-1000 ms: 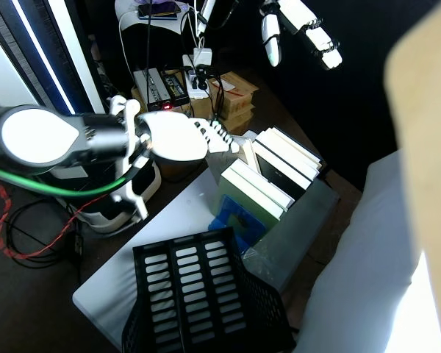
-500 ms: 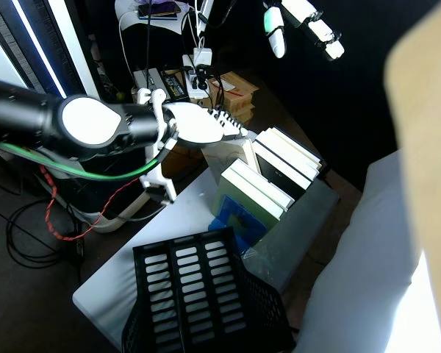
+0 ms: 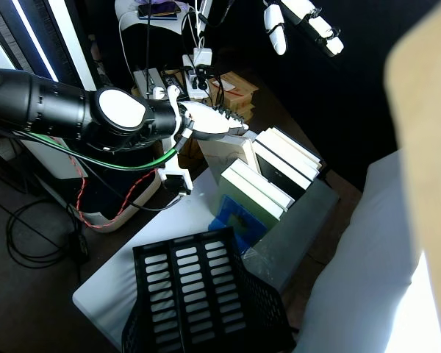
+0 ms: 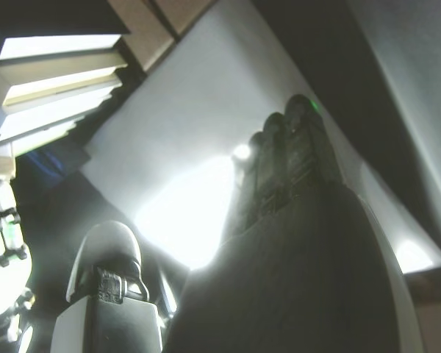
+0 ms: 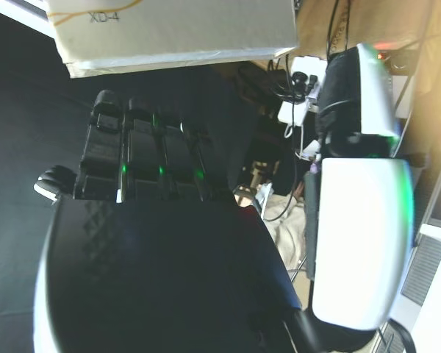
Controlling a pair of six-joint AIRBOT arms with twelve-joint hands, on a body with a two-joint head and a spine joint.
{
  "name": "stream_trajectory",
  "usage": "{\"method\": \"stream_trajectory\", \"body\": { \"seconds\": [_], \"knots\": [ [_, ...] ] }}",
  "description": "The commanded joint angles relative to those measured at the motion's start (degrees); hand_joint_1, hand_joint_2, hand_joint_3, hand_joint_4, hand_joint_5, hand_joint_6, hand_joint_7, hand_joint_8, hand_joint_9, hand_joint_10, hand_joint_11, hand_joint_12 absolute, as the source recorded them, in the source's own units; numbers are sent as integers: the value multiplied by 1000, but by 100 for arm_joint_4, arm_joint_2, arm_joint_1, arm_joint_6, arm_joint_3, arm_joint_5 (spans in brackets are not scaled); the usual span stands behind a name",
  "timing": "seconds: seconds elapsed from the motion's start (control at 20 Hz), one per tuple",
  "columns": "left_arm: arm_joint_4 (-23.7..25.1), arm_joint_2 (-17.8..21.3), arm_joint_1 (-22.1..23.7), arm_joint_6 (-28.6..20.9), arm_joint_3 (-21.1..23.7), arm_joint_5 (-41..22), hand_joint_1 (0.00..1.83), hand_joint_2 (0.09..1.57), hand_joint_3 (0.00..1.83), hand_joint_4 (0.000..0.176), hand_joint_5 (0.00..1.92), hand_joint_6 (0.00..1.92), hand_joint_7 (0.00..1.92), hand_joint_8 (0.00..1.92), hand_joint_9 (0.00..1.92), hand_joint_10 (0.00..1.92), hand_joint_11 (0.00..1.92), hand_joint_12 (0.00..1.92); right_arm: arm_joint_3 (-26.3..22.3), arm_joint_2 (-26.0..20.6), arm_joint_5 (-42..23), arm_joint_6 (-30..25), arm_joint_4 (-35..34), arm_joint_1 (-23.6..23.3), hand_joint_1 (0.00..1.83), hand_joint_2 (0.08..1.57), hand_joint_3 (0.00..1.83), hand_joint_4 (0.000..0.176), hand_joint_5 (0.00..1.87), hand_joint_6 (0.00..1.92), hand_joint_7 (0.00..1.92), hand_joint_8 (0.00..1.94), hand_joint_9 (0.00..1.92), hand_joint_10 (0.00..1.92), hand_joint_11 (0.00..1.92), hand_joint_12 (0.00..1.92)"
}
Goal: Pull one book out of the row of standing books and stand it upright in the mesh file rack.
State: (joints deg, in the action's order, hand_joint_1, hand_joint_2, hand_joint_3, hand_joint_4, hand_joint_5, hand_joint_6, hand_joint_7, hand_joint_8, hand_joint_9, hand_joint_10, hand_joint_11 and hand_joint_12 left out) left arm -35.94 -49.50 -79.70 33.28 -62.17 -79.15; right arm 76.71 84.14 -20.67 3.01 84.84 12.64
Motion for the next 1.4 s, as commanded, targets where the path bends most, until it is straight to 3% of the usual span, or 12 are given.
{"method": "stream_trajectory", "body": {
  "seconds": [0.0, 0.1, 0.2, 0.3, 0.35, 0.5, 0.6, 0.65, 0.7, 0.75, 0.85, 1.35],
  "knots": [
    [-158, 8, -22, -32, -22, -712, 251, 1258, 2, 45, 0, 0, 0, 0, 0, 0, 0, 0, -5, 16, -218, -4, -115, -58, 944, 972, 0, 0, 94, 38, 77, 29, 29, 13, 21, 11],
    [-178, 6, -44, -45, -17, -717, 268, 1251, 0, 42, 0, 0, 0, 0, 0, 0, 0, 0, 11, 115, -179, -4, -10, -53, 865, 1215, 2, 0, 23, 9, 54, 5, 9, 2, 7, 237],
    [-225, 4, -89, -69, 1, -750, 293, 1253, 0, 35, 0, 0, 0, 0, 0, 0, 0, 0, 42, 230, -99, -3, 119, -15, 672, 1320, 13, 10, 57, 14, 125, 5, 98, 38, 0, 1059],
    [-312, 5, -212, -130, 33, -875, 234, 1270, 7, 51, 0, 0, 0, 0, 0, 0, 0, 0, 68, 304, -55, -3, 244, 8, 870, 1198, 0, 33, 157, 50, 146, 5, 99, 55, 0, 1228],
    [-351, 5, -246, -155, 41, -920, 237, 1283, 12, 48, 0, 0, 0, 0, 0, 0, 0, 0, 76, 323, -41, -3, 295, 12, 858, 1156, 0, 40, 80, 16, 28, 0, 19, 10, 0, 723],
    [-377, 14, -269, -175, 41, -942, 219, 1340, 32, 52, 0, 0, 0, 0, 0, 0, 0, 0, 162, 405, 4, -3, 385, 62, 1020, 1196, 0, 0, 107, 136, 113, 16, 1, 201, 0, 1484],
    [-377, 13, -270, -174, 37, -962, 250, 1376, 37, 48, 0, 0, 0, 0, 0, 0, 0, 0, 191, 440, 38, -3, 458, 87, 1038, 1162, 0, 9, 75, 239, 158, 26, 0, 291, 0, 1439],
    [-377, 13, -270, -174, 38, -972, 256, 1381, 37, 49, 0, 0, 0, 0, 0, 0, 0, 0, 219, 462, 38, -2, 464, 101, 1053, 1130, 0, 35, 14, 192, 59, 27, 0, 57, 0, 470],
    [-378, 13, -271, -176, 38, -973, 255, 1382, 36, 50, 0, 0, 0, 0, 0, 0, 0, 0, 244, 488, 48, 1, 485, 115, 1030, 1120, 0, 36, 4, 67, 14, 9, 0, 11, 0, 93],
    [-381, 9, -276, -176, 36, -975, 252, 1378, 33, 48, 0, 0, 0, 0, 0, 0, 0, 0, 274, 508, 56, 7, 509, 123, 1064, 1020, 0, 2, 65, 160, 101, 30, 31, 118, 0, 626],
    [-384, 1, -280, -176, 33, -976, 274, 1381, 27, 62, 0, 0, 0, 0, 0, 0, 0, 0, 307, 529, 76, 12, 528, 126, 1040, 969, 0, 12, 3, 10, 4, 1, 0, 4, 0, 46],
    [-392, -38, -287, -195, 14, -1000, 216, 1379, 6, 76, 0, 0, 0, 0, 0, 0, 0, 0, 423, 676, 251, 62, 637, 300, 993, 873, 0, 35, 38, 5, 48, 0, 19, 13, 0, 119]
  ]
}}
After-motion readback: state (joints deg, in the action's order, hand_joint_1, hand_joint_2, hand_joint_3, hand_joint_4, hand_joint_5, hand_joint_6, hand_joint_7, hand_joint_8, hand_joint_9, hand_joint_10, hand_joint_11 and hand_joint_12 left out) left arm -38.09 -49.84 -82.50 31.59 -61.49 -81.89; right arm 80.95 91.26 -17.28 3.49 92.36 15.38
